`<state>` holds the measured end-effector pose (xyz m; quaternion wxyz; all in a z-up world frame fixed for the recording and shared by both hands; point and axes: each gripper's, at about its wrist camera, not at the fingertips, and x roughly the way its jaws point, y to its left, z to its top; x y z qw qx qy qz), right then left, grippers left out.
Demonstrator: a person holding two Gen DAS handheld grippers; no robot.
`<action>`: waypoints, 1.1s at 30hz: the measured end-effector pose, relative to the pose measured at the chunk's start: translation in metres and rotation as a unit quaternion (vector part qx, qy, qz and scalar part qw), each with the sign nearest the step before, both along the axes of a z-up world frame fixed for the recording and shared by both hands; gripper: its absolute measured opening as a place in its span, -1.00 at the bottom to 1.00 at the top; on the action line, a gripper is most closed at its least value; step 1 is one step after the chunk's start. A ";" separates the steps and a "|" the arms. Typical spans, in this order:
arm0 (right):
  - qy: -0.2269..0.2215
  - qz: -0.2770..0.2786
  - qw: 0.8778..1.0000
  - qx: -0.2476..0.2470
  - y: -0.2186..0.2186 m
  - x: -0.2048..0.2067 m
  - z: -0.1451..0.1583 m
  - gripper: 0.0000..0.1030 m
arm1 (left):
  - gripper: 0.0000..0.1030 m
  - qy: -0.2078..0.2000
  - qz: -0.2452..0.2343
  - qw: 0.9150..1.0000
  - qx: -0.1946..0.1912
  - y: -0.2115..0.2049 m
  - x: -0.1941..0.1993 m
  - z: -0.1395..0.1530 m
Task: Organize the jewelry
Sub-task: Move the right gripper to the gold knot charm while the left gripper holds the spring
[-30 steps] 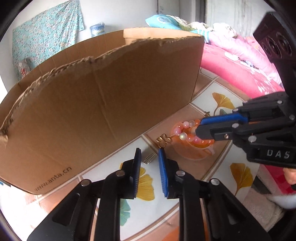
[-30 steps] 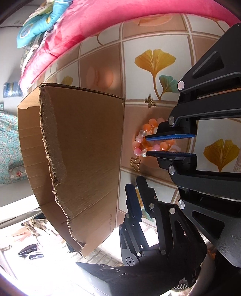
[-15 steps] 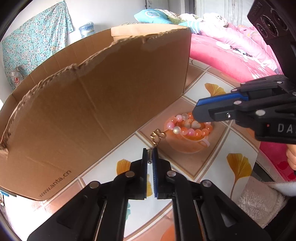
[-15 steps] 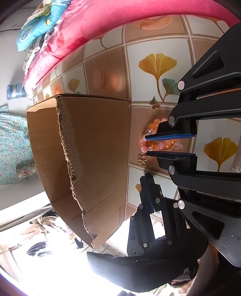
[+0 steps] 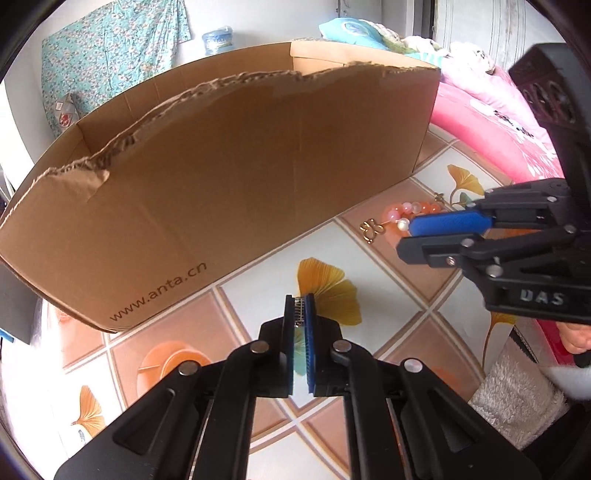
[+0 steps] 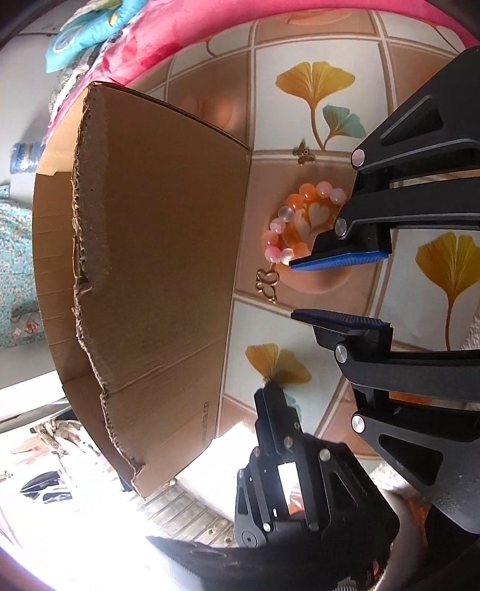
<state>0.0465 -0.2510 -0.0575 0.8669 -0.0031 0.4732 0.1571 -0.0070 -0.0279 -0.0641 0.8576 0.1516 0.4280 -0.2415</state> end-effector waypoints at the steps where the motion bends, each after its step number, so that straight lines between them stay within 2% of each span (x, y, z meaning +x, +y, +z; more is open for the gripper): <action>1: 0.001 -0.002 1.000 -0.002 0.000 0.002 0.000 -0.49 | -0.92 -0.001 0.000 1.000 0.000 0.000 0.000 0.000; 8: 0.003 -0.010 1.000 0.027 -0.008 0.019 0.003 -0.39 | -0.91 0.000 0.001 1.000 -0.007 0.004 0.001 0.000; 14: 0.013 0.013 0.999 0.030 -0.002 0.030 0.013 -0.36 | -0.91 0.004 0.003 1.000 -0.010 0.007 0.000 0.000; 17: 0.020 0.025 0.999 0.028 0.005 0.031 0.016 -0.39 | -0.92 0.009 0.008 1.000 -0.011 0.008 0.002 0.001; 27: -0.007 0.024 1.000 -0.011 0.010 0.038 0.027 -0.47 | -0.91 0.024 0.025 0.999 -0.011 0.009 0.004 0.004; 33: 0.004 0.044 0.999 -0.021 0.029 0.029 0.029 -0.57 | -0.91 0.025 0.026 0.999 -0.011 0.014 0.003 0.005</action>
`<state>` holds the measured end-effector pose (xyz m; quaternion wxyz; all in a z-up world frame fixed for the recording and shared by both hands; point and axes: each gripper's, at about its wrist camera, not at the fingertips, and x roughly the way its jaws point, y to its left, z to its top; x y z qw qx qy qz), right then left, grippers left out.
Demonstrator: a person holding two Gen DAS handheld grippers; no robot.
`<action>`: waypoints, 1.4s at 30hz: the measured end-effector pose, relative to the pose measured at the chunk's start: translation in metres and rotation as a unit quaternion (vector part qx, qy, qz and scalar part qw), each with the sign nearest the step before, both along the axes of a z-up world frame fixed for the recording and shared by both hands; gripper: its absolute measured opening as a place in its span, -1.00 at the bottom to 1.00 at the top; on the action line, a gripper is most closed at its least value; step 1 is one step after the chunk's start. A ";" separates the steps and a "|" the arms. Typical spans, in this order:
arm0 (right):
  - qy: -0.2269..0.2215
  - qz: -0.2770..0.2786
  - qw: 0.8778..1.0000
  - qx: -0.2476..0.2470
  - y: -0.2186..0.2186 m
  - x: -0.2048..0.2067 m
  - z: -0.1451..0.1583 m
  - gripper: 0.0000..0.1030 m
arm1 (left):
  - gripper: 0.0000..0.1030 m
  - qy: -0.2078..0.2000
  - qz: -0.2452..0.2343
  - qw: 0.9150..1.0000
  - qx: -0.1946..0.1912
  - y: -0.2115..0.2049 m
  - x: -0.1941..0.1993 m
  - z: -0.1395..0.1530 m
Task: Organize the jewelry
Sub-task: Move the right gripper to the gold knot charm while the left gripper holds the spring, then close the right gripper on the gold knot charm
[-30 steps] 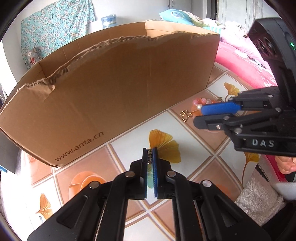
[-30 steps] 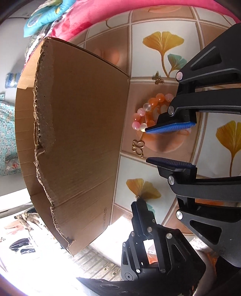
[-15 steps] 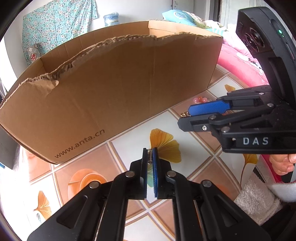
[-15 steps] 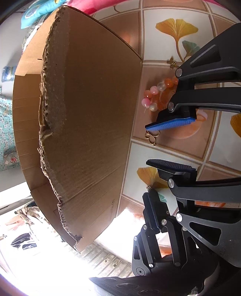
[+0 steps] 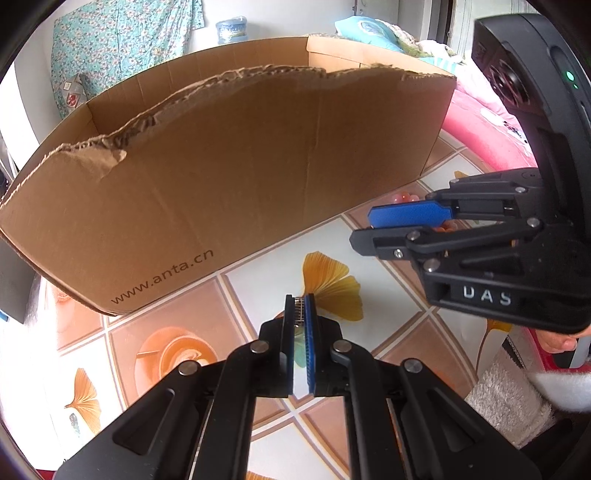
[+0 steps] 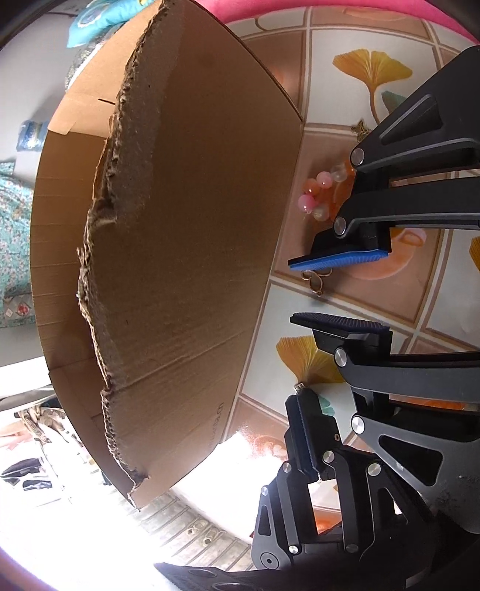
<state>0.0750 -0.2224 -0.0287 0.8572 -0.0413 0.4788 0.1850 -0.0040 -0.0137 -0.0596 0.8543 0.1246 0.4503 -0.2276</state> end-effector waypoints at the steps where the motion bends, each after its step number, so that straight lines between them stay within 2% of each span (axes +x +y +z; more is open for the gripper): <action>1: 0.002 0.002 1.000 0.001 0.001 -0.001 0.001 -0.58 | -0.91 0.000 0.000 1.000 0.000 0.002 0.000 0.001; 9: 0.009 0.014 1.000 -0.016 0.007 -0.016 0.006 -0.62 | -0.91 0.000 -0.001 1.000 -0.007 0.005 -0.002 0.000; 13: -0.001 0.011 1.000 -0.017 0.022 -0.047 0.002 -0.62 | -0.91 -0.001 -0.001 1.000 -0.012 0.006 -0.004 -0.001; 15: -0.005 0.018 1.000 -0.010 0.021 -0.053 0.008 -0.54 | -0.91 -0.001 -0.002 1.000 -0.015 0.009 -0.004 -0.001; 17: -0.010 0.028 0.999 -0.015 0.009 -0.047 -0.001 -0.44 | -0.91 -0.002 -0.003 1.000 -0.017 0.011 -0.005 -0.002; 21: -0.014 0.053 0.998 -0.034 -0.005 -0.053 0.005 -0.44 | -0.91 -0.006 -0.003 1.000 -0.016 0.012 -0.006 -0.001; 24: -0.014 0.075 0.996 -0.053 -0.003 -0.051 -0.008 -0.44 | -0.91 -0.007 -0.001 1.000 -0.017 0.013 -0.007 -0.001; 27: -0.020 0.103 0.992 -0.064 -0.005 -0.042 -0.007 -0.44 | -0.91 -0.009 -0.001 1.000 -0.016 0.017 -0.008 -0.002; 36: -0.008 0.121 0.990 -0.071 0.000 -0.036 -0.013 -0.48 | -0.91 -0.011 0.002 1.000 -0.010 0.013 -0.009 -0.001; 37: -0.008 0.118 0.990 -0.071 0.000 -0.036 -0.013 -0.52 | -0.91 -0.011 0.001 1.000 -0.009 0.012 -0.009 -0.001; 38: -0.008 0.116 0.991 -0.070 -0.001 -0.035 -0.015 -0.65 | -0.91 -0.011 0.001 1.000 -0.008 0.012 -0.008 -0.001; 42: -0.013 0.104 0.992 -0.065 -0.001 -0.036 -0.014 -0.66 | -0.91 -0.012 0.000 1.000 -0.006 0.011 -0.008 -0.001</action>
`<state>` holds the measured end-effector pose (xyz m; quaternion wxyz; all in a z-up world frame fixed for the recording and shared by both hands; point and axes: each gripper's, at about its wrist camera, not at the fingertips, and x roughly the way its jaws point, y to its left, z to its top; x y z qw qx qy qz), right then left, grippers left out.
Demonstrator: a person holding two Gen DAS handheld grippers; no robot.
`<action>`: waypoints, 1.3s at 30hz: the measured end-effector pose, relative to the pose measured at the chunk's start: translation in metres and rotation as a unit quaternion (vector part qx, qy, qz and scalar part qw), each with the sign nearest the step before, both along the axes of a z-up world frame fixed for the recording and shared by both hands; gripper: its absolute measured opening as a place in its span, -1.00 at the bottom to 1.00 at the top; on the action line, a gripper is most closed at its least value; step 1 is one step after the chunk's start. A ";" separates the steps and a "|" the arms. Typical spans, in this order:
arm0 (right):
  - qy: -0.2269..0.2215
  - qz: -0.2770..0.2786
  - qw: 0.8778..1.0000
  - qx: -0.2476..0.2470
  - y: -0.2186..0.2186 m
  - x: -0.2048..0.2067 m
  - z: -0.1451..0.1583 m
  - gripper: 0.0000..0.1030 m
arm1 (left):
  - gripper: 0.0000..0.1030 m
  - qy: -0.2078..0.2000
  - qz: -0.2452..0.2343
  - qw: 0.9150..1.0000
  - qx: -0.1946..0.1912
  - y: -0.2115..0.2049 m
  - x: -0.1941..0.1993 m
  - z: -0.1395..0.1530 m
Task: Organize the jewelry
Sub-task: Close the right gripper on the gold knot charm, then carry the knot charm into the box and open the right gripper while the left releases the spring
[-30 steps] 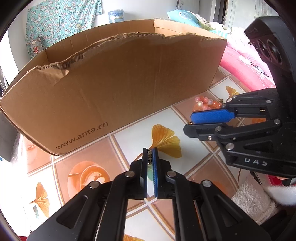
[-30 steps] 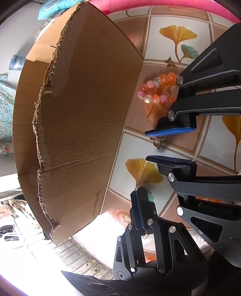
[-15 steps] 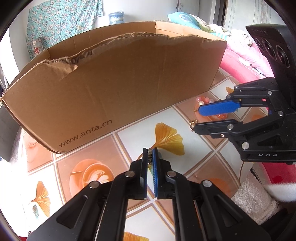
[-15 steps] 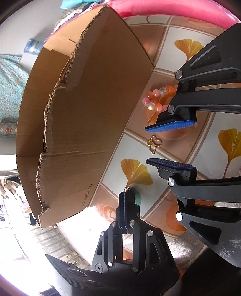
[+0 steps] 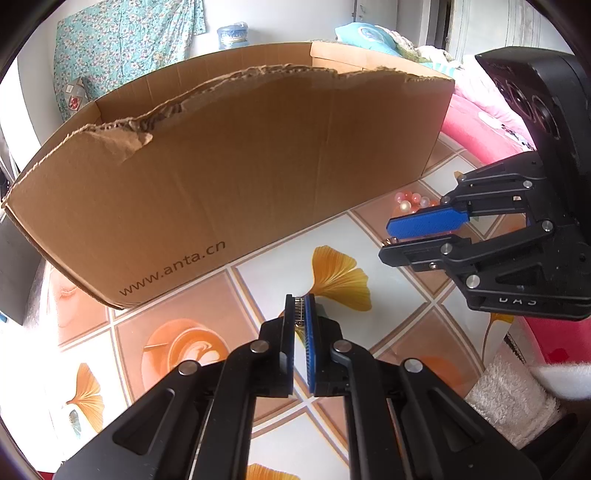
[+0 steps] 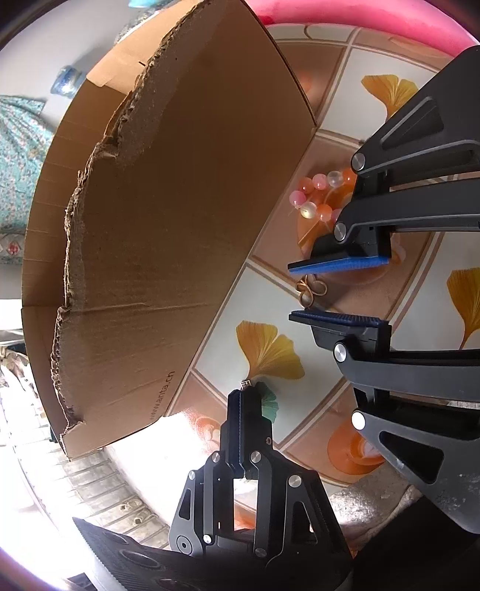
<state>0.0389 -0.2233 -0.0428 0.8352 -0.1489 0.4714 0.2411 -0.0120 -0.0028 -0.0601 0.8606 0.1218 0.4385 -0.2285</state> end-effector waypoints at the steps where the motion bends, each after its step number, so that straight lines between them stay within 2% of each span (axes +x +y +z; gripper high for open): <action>1: 0.000 -0.004 1.000 0.004 -0.001 0.000 -0.001 -0.66 | -0.91 0.000 0.000 1.000 0.000 -0.001 0.000 0.000; 10: -0.008 -0.022 0.999 0.030 -0.005 -0.006 0.011 -0.66 | -0.91 -0.006 0.000 1.000 -0.004 -0.001 0.000 -0.001; 22: -0.046 -0.055 0.995 0.077 -0.022 -0.022 0.054 -0.66 | -0.91 -0.017 -0.012 0.998 -0.059 0.028 -0.015 0.012; 27: -0.068 -0.055 0.991 0.100 -0.028 -0.027 0.079 -0.66 | -0.91 -0.033 -0.024 0.994 -0.098 0.041 -0.022 0.033; 30: -0.085 -0.051 0.988 0.120 -0.027 -0.027 0.097 -0.66 | -0.91 -0.044 -0.033 0.987 -0.149 0.051 -0.023 0.060; 33: -0.114 -0.045 0.983 0.136 -0.028 -0.026 0.121 -0.66 | -0.91 -0.078 -0.050 0.978 -0.185 0.061 -0.021 0.094; 36: -0.134 -0.046 0.978 0.151 -0.031 -0.013 0.135 -0.66 | -0.91 -0.111 -0.055 0.978 -0.170 0.060 -0.007 0.121; 39: -0.132 -0.056 0.977 0.155 -0.031 0.010 0.139 -0.66 | -0.91 -0.105 -0.040 0.983 -0.146 0.058 0.025 0.131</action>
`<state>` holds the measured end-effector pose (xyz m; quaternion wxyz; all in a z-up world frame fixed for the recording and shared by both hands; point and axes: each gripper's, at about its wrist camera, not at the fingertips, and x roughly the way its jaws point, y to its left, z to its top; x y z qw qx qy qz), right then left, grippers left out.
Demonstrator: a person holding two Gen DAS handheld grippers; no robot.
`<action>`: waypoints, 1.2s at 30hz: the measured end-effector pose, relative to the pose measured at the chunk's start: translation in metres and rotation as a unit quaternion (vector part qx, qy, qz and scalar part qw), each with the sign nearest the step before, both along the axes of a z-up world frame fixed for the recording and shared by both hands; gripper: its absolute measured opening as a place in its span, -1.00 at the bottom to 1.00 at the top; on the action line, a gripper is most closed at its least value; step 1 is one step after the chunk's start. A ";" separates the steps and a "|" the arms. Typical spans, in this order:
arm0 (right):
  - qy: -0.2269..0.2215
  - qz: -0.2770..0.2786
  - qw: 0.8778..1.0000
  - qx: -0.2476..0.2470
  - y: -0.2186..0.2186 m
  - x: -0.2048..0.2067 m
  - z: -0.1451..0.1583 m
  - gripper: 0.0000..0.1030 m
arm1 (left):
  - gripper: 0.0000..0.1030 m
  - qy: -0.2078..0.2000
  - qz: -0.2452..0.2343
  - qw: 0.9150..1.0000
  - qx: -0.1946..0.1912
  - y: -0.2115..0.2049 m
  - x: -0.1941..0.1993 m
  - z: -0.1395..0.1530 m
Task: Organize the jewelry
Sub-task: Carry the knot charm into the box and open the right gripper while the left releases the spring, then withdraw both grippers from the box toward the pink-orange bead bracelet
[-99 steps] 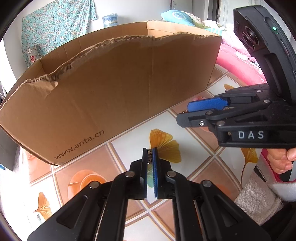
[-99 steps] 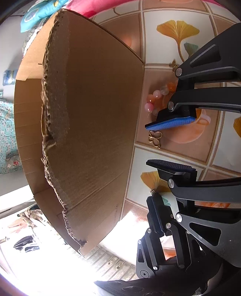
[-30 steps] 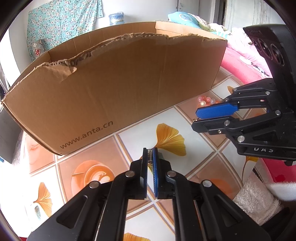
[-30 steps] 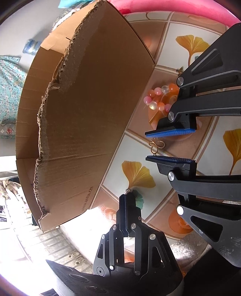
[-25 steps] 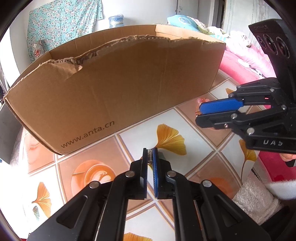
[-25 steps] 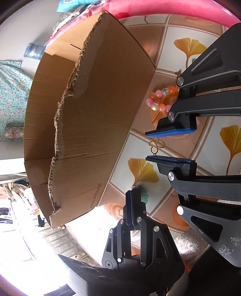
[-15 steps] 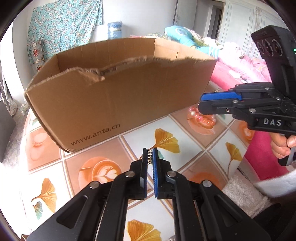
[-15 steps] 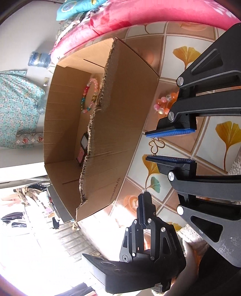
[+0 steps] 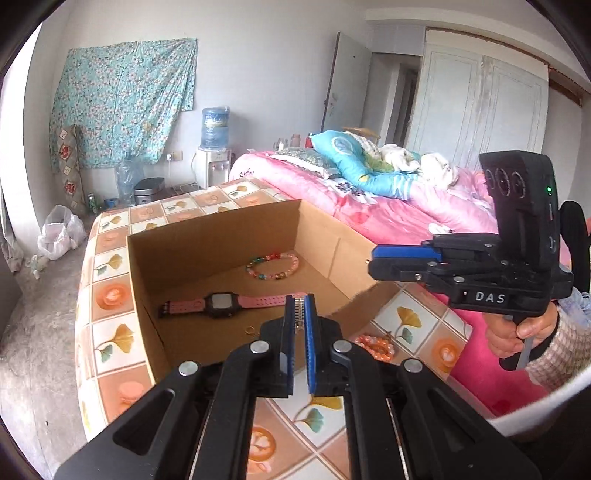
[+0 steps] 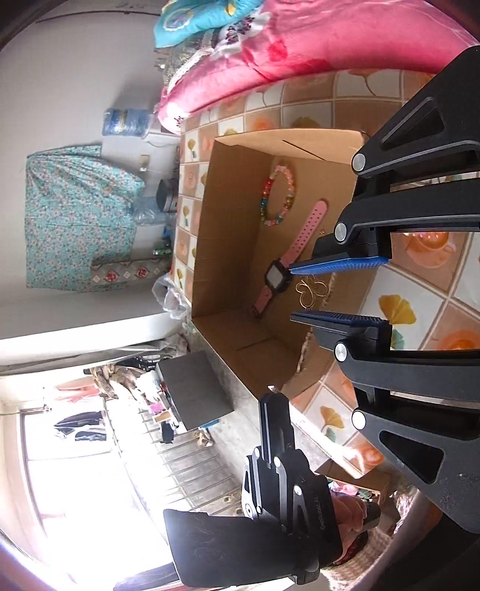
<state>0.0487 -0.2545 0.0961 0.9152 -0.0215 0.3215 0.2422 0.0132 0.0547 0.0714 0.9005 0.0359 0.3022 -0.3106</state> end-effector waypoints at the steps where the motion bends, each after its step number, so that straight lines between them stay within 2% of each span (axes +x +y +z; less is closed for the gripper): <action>1: 0.003 -0.005 1.000 -0.006 -0.001 0.008 -0.001 -0.66 | -0.91 0.011 0.008 1.000 0.013 -0.001 0.014 -0.001; 4: 0.030 -0.018 0.999 -0.031 0.000 0.035 -0.012 -0.66 | -0.91 0.056 0.020 0.996 0.061 -0.004 0.053 -0.008; 7: 0.067 -0.016 0.996 -0.061 0.002 0.056 -0.027 -0.66 | -0.91 0.110 0.027 0.989 0.094 -0.008 0.090 -0.026; 10: 0.091 -0.010 0.992 -0.090 0.006 0.073 -0.042 -0.65 | -0.91 0.129 0.030 0.982 0.135 -0.014 0.109 -0.042; 14: 0.109 -0.013 0.990 -0.085 -0.002 0.087 -0.047 -0.63 | -0.91 0.154 0.033 0.976 0.150 -0.018 0.123 -0.052; 15: 0.108 -0.015 0.991 -0.080 -0.005 0.089 -0.046 -0.61 | -0.90 0.156 0.034 0.976 0.149 -0.017 0.123 -0.052; 17: 0.102 -0.018 0.992 -0.072 -0.011 0.089 -0.041 -0.58 | -0.65 0.160 0.041 0.976 0.142 -0.015 0.125 -0.051; 19: 0.095 -0.023 0.993 -0.062 -0.017 0.088 -0.036 -0.58 | -0.55 0.158 0.047 0.977 0.137 -0.014 0.126 -0.050; 29: 0.066 -0.059 0.996 -0.008 -0.047 0.081 -0.013 -0.58 | -0.55 0.133 0.070 0.982 0.110 -0.003 0.115 -0.030; 36: 0.045 -0.088 0.994 0.040 -0.067 0.048 0.003 -0.58 | -0.55 0.097 0.065 0.992 0.053 0.007 0.079 -0.007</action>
